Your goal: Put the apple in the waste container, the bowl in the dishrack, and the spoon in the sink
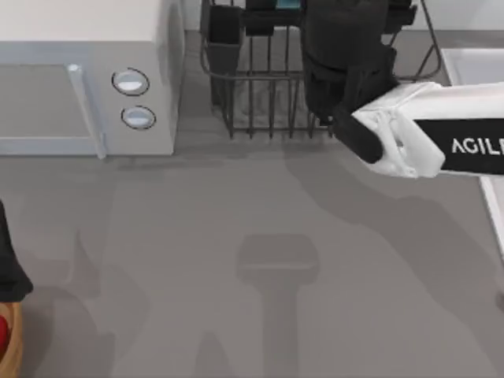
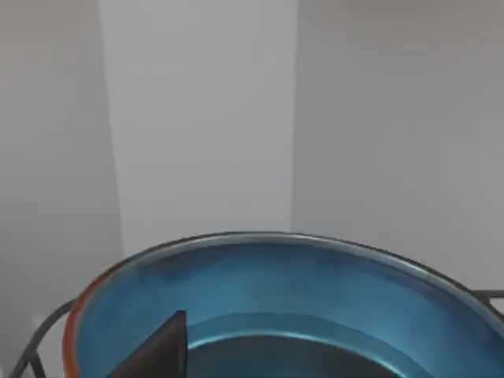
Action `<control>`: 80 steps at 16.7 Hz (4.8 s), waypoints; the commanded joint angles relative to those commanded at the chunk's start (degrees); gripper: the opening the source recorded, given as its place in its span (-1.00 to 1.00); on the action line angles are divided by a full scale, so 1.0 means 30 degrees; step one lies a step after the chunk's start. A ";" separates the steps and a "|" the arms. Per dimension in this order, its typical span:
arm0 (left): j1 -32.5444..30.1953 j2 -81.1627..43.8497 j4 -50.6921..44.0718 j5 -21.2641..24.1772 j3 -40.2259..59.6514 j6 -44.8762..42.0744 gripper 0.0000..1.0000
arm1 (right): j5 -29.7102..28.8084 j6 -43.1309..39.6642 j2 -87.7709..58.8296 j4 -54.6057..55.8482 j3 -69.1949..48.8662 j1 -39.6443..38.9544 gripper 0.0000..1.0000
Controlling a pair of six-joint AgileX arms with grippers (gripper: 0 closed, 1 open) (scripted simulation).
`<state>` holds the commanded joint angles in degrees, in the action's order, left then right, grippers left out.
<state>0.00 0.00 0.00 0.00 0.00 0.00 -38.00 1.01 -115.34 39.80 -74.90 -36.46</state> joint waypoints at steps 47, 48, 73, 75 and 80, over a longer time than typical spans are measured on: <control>0.0000 0.0000 0.0000 0.0000 0.0000 0.0000 1.00 | 1.2534 -1.4903 1.7283 -2.9191 1.1913 1.3614 1.00; 0.0000 0.0000 0.0000 0.0000 0.0000 0.0000 1.00 | 1.2546 -1.5791 1.6030 -3.0149 1.1101 1.3702 1.00; 0.0000 0.0000 0.0000 0.0000 0.0000 0.0000 1.00 | 1.2748 -1.8729 0.7600 -2.4385 1.2946 1.3895 1.00; 0.0000 0.0000 0.0000 0.0000 0.0000 0.0000 1.00 | 1.2748 -1.8729 0.7600 -2.4385 1.2946 1.3895 1.00; 0.0000 0.0000 0.0000 0.0000 0.0000 0.0000 1.00 | 1.2748 -1.8729 0.7600 -2.4385 1.2946 1.3895 0.40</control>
<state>0.00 0.00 0.00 0.00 0.00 0.00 0.25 -55.17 -92.54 -33.36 -36.06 5.23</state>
